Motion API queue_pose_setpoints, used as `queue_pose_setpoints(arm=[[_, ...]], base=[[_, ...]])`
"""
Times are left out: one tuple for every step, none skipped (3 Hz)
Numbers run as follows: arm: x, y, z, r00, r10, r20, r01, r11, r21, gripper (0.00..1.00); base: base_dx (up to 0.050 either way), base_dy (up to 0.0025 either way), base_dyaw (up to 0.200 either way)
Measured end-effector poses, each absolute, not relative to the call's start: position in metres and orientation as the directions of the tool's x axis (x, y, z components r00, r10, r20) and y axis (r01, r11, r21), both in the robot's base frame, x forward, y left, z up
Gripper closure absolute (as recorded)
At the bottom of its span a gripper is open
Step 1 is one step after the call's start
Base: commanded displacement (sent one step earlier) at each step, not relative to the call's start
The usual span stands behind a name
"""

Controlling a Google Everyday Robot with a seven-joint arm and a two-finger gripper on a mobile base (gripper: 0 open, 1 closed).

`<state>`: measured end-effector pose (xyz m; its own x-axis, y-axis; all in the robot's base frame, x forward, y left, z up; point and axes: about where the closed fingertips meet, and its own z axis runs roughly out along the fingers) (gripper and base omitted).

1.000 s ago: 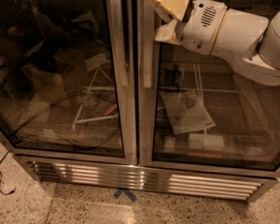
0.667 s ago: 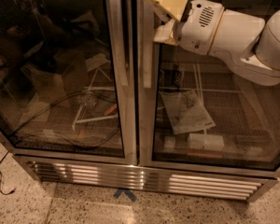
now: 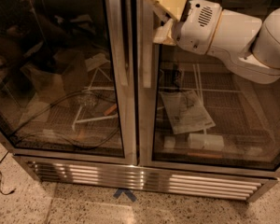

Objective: Pick orange can from top drawer and place on counter

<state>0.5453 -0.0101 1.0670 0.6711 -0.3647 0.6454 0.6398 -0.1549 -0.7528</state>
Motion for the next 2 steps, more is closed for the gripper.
queue_pose_setpoints(arm=[[0.5434, -0.0039, 1.0666, 0.692, -0.327, 0.644, 0.644, -0.122, -0.755, 0.00], [0.5433, -0.0059, 1.0659, 0.697, -0.314, 0.645, 0.644, -0.122, -0.755, 0.23]], base=[[0.000, 0.00000, 0.000], [0.000, 0.00000, 0.000]])
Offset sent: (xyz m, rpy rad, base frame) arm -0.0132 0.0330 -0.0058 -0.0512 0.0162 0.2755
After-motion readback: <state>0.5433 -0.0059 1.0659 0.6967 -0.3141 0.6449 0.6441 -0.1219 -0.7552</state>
